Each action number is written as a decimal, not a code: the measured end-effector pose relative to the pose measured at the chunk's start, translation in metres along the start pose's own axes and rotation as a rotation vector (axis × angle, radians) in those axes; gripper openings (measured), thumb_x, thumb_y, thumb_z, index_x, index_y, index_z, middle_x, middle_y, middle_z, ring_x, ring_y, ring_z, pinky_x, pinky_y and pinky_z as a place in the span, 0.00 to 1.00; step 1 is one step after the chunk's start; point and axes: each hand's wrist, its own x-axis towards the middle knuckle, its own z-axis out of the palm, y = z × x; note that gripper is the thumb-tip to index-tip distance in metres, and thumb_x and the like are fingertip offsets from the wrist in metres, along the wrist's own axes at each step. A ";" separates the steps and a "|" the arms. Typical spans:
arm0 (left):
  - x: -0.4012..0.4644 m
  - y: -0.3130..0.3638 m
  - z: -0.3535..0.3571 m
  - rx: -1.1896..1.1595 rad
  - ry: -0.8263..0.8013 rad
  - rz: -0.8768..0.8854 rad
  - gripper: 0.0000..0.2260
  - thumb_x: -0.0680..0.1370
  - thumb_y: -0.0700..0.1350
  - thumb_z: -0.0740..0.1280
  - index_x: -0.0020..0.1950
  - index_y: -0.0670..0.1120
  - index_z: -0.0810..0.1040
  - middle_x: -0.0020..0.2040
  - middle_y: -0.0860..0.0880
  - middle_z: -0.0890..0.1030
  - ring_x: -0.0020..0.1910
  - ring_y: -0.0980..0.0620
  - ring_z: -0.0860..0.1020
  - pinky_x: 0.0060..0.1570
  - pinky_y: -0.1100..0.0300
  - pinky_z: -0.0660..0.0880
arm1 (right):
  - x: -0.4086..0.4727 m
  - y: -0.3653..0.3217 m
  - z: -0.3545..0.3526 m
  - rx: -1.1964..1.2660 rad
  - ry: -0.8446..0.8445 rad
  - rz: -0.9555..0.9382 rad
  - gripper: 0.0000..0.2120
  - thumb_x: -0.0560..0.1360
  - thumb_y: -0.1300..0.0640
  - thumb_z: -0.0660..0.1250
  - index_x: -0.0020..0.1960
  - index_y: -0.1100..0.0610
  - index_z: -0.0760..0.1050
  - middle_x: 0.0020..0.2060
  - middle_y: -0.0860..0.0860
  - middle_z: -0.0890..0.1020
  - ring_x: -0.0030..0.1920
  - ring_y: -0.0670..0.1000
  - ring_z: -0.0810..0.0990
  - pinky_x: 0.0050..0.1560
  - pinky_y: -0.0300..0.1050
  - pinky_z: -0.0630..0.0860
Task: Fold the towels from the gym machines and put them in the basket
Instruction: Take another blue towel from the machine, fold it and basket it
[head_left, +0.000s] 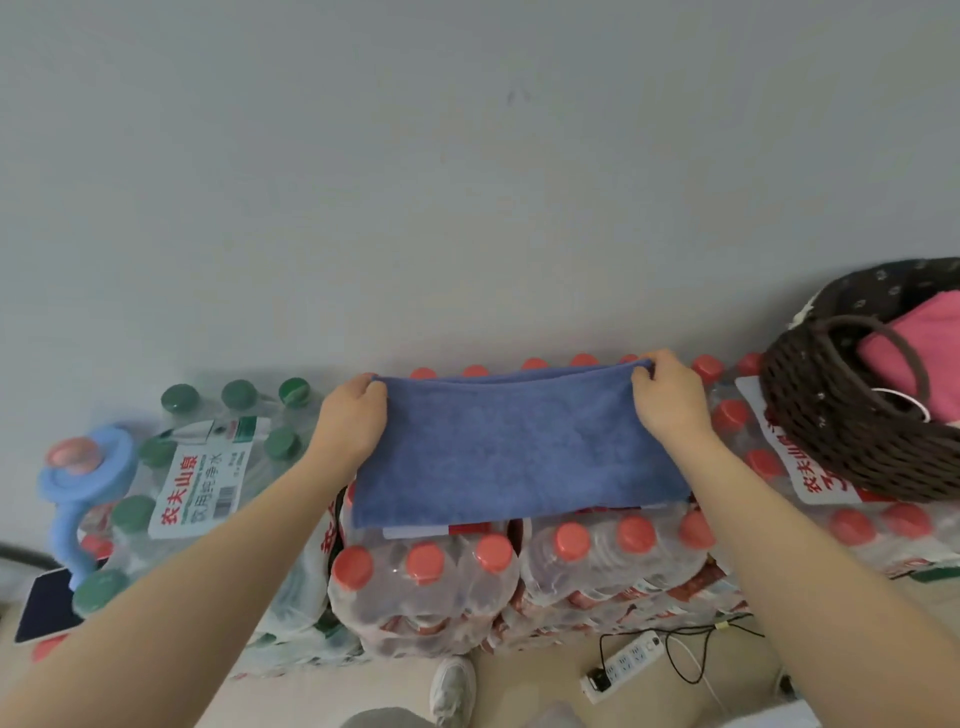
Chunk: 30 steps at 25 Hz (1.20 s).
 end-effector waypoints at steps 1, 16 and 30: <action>0.003 0.001 0.000 0.041 0.020 0.024 0.15 0.79 0.39 0.51 0.56 0.35 0.74 0.57 0.35 0.77 0.53 0.41 0.73 0.52 0.53 0.67 | 0.001 -0.002 0.002 -0.063 0.007 -0.012 0.12 0.80 0.59 0.54 0.58 0.64 0.71 0.53 0.64 0.78 0.53 0.64 0.76 0.46 0.49 0.69; 0.013 0.006 0.017 0.801 0.189 0.741 0.21 0.66 0.40 0.55 0.57 0.35 0.74 0.57 0.35 0.78 0.52 0.37 0.78 0.46 0.50 0.76 | -0.036 -0.040 0.038 -0.362 0.066 -0.669 0.18 0.76 0.59 0.60 0.64 0.65 0.70 0.62 0.62 0.75 0.61 0.63 0.74 0.63 0.54 0.69; -0.018 -0.011 0.038 0.795 -0.235 0.563 0.63 0.50 0.80 0.28 0.75 0.40 0.43 0.77 0.39 0.43 0.76 0.44 0.43 0.74 0.52 0.42 | -0.028 0.034 0.015 -0.417 -0.135 -0.045 0.26 0.80 0.47 0.45 0.74 0.59 0.54 0.74 0.57 0.59 0.74 0.56 0.57 0.71 0.58 0.57</action>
